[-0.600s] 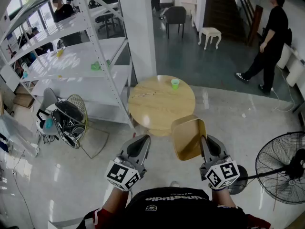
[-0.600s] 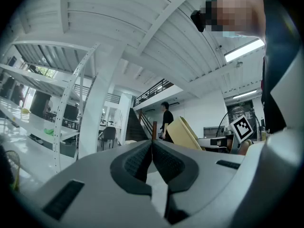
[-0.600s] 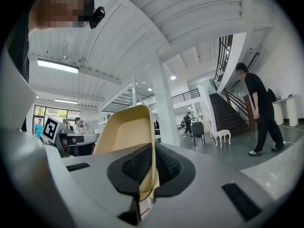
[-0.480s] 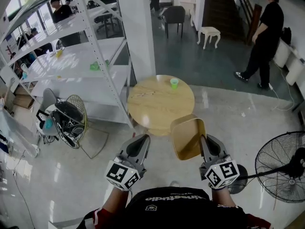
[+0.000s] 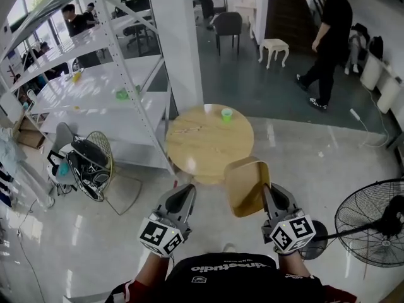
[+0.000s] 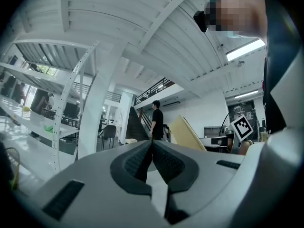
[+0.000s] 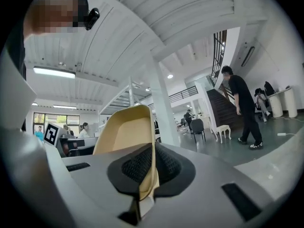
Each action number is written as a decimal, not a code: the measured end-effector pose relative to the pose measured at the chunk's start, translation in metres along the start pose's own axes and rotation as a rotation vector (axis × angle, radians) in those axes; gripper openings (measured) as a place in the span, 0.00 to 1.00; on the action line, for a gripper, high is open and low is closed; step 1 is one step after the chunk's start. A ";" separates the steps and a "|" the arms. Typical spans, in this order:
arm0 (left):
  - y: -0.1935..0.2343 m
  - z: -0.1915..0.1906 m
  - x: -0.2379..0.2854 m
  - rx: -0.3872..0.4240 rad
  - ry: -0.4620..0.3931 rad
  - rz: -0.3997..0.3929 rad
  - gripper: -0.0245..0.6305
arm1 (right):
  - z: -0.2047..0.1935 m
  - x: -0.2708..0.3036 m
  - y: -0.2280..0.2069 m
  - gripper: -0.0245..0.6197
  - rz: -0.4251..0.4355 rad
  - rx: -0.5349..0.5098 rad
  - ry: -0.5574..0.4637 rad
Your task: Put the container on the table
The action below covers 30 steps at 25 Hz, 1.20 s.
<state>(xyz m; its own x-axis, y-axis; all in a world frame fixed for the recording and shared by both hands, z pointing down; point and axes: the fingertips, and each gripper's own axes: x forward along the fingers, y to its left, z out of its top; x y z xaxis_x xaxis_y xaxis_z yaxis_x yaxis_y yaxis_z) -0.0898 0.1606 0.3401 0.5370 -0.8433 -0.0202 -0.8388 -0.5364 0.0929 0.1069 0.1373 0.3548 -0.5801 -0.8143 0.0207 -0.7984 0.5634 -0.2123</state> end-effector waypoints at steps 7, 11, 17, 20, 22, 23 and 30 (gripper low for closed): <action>-0.023 -0.012 0.015 0.007 0.032 0.007 0.07 | -0.008 -0.016 -0.023 0.07 0.017 0.032 0.036; -0.037 -0.008 0.029 0.012 0.034 0.022 0.07 | -0.003 -0.021 -0.041 0.07 0.032 0.012 0.043; -0.058 -0.012 0.052 0.053 0.044 0.039 0.07 | -0.007 -0.022 -0.073 0.07 0.056 0.013 0.054; -0.059 -0.016 0.057 0.057 0.060 0.045 0.07 | -0.011 -0.018 -0.080 0.07 0.062 0.029 0.064; -0.052 -0.020 0.062 0.058 0.065 0.052 0.07 | -0.015 -0.010 -0.084 0.07 0.071 0.033 0.066; -0.049 -0.023 0.066 0.056 0.067 0.053 0.07 | -0.017 -0.006 -0.086 0.07 0.074 0.037 0.069; -0.011 -0.039 0.100 0.012 0.079 0.036 0.07 | -0.029 0.032 -0.099 0.07 0.062 0.052 0.108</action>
<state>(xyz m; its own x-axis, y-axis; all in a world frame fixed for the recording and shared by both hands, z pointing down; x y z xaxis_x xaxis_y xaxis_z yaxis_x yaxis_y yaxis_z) -0.0231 0.0840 0.3761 0.5112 -0.8573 0.0611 -0.8586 -0.5063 0.0805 0.1625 0.0597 0.4047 -0.6440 -0.7569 0.1108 -0.7529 0.6016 -0.2668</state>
